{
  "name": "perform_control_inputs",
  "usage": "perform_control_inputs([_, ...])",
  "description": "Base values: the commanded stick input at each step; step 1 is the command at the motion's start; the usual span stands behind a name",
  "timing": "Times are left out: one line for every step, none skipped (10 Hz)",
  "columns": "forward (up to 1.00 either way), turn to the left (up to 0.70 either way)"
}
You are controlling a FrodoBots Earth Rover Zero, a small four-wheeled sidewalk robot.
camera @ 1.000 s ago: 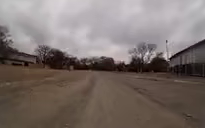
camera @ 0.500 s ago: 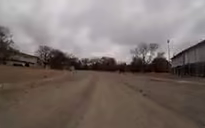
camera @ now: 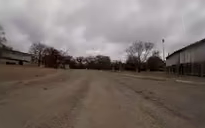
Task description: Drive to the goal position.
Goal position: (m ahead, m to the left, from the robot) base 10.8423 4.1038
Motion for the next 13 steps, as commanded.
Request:
perform_control_inputs([0.7,-0.18])
perform_control_inputs([0.7,-0.31])
perform_control_inputs([0.7,-0.01])
perform_control_inputs([0.7,-0.01])
perform_control_inputs([0.7,-0.01])
perform_control_inputs([0.7,-0.01])
perform_control_inputs([0.7,-0.01])
perform_control_inputs([0.7,-0.01])
perform_control_inputs([0.7,-0.01])
perform_control_inputs([0.7,-0.01])
perform_control_inputs([0.7,-0.01])
perform_control_inputs([0.7,-0.01])
perform_control_inputs([0.7,-0.01])
